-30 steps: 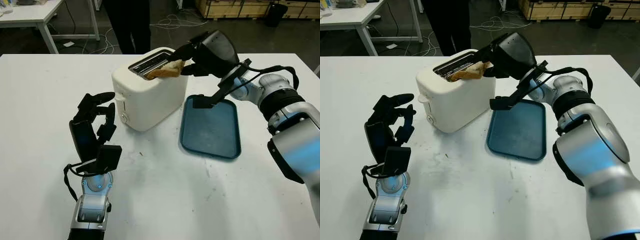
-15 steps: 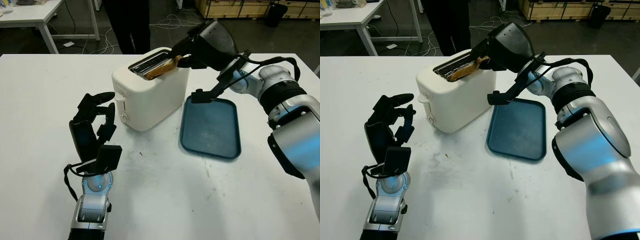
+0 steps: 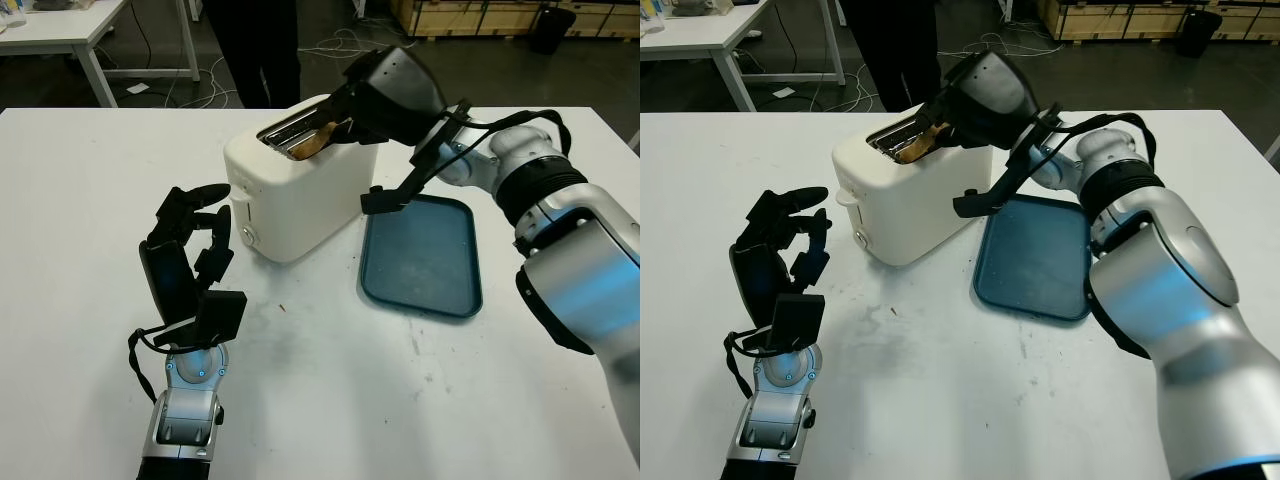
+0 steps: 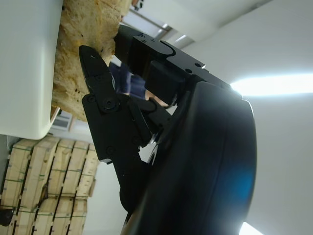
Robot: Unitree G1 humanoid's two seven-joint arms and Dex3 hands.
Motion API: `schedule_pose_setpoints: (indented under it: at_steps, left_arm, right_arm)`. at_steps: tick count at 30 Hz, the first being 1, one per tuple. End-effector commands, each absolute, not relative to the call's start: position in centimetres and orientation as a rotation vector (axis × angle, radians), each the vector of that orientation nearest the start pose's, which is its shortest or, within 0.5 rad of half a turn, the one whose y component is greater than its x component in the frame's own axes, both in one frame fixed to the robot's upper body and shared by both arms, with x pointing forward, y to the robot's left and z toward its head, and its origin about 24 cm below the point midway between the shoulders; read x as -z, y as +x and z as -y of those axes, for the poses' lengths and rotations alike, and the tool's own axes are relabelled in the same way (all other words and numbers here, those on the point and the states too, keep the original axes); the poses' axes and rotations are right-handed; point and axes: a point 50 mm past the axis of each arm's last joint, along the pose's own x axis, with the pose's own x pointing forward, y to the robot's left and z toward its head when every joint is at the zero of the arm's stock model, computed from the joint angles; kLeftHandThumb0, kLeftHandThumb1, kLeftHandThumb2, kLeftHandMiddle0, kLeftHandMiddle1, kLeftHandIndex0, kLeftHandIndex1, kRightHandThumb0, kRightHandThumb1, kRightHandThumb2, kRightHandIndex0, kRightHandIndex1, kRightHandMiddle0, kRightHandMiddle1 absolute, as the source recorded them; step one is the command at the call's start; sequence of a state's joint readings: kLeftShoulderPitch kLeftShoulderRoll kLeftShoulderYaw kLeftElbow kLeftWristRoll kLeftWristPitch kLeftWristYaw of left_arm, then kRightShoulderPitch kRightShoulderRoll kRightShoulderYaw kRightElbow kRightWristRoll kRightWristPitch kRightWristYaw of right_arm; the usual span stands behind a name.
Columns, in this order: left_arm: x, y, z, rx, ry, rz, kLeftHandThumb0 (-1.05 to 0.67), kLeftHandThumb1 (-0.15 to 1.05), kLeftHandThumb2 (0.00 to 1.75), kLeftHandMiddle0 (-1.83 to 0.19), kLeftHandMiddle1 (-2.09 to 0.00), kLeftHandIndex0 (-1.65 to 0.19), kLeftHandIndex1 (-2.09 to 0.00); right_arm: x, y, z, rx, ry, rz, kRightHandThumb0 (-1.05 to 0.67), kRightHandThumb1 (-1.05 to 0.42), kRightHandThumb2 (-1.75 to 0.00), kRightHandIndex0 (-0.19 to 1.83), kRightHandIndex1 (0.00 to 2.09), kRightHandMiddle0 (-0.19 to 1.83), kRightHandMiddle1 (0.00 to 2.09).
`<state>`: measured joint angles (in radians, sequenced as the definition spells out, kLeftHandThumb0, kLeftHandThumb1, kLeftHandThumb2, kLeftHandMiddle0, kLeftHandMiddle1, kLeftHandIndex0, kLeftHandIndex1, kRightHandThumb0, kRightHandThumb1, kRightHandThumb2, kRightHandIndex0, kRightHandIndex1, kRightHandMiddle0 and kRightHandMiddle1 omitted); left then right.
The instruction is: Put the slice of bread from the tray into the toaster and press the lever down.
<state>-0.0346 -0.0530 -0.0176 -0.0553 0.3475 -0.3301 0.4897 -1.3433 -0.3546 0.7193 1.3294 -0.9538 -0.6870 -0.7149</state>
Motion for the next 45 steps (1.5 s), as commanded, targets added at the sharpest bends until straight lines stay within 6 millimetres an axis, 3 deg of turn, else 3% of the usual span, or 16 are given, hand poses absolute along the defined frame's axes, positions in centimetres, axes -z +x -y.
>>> schedule_pose_setpoints:
  at_steps: [1, 23, 26, 28, 32, 35, 40, 45]
  left_arm:
    - [-9.8, 24.5, -14.2, -0.426, 0.159, 0.486, -0.47, 0.92, 0.36, -0.65, -1.25, -0.65, -0.84]
    - [-9.6, 24.6, -13.9, -0.415, 0.144, 0.481, -0.47, 0.92, 0.36, -0.67, -1.26, -0.67, -0.84]
    - [-9.5, 24.6, -13.9, -0.42, 0.154, 0.477, -0.48, 0.92, 0.35, -0.66, -1.26, -0.66, -0.84]
    - [-9.5, 24.5, -14.0, -0.42, 0.157, 0.476, -0.48, 0.92, 0.35, -0.66, -1.26, -0.66, -0.84]
    - [-9.4, 24.5, -14.1, -0.421, 0.157, 0.471, -0.48, 0.92, 0.35, -0.66, -1.26, -0.67, -0.84]
    - [-9.3, 24.5, -14.1, -0.414, 0.156, 0.473, -0.48, 0.92, 0.35, -0.66, -1.27, -0.67, -0.84]
    - [-9.3, 24.6, -14.0, -0.406, 0.155, 0.469, -0.48, 0.92, 0.34, -0.66, -1.27, -0.67, -0.83]
    - [-9.3, 24.8, -13.8, -0.391, 0.149, 0.473, -0.48, 0.92, 0.35, -0.67, -1.28, -0.68, -0.84]
  right_arm:
    - [-22.5, 40.0, 8.2, -0.255, -1.526, 1.064, -0.36, -0.81, -0.01, 0.99, 0.66, 1.24, 0.04]
    - [-22.8, 40.3, 6.3, -0.267, -1.51, 0.973, -0.33, -0.85, -0.01, 0.97, 0.66, 1.19, 0.01]
    - [-23.0, 40.6, 6.2, -0.308, -1.534, 0.904, -0.45, -0.82, 0.0, 0.78, 0.69, 1.04, 0.0]
    - [-23.2, 40.8, 6.5, -0.332, -1.547, 0.857, -0.55, -0.81, 0.0, 0.61, 0.59, 0.85, 0.0]
    - [-23.6, 41.0, 7.9, -0.38, -1.489, 0.751, -0.72, -0.72, 0.0, 0.34, 0.44, 0.56, 0.0]
    - [-24.2, 40.9, 10.2, -0.423, -1.356, 0.677, -0.83, -0.68, 0.0, 0.06, 0.57, 0.36, 0.01]
    - [-24.2, 40.1, 15.3, -0.486, -0.998, 0.592, -0.79, -0.66, -0.01, 0.0, 0.46, 0.25, 0.0]
    - [-22.9, 39.0, 19.3, -0.45, -0.586, 0.582, -0.64, -0.72, -0.02, 0.13, 0.48, 0.33, 0.03]
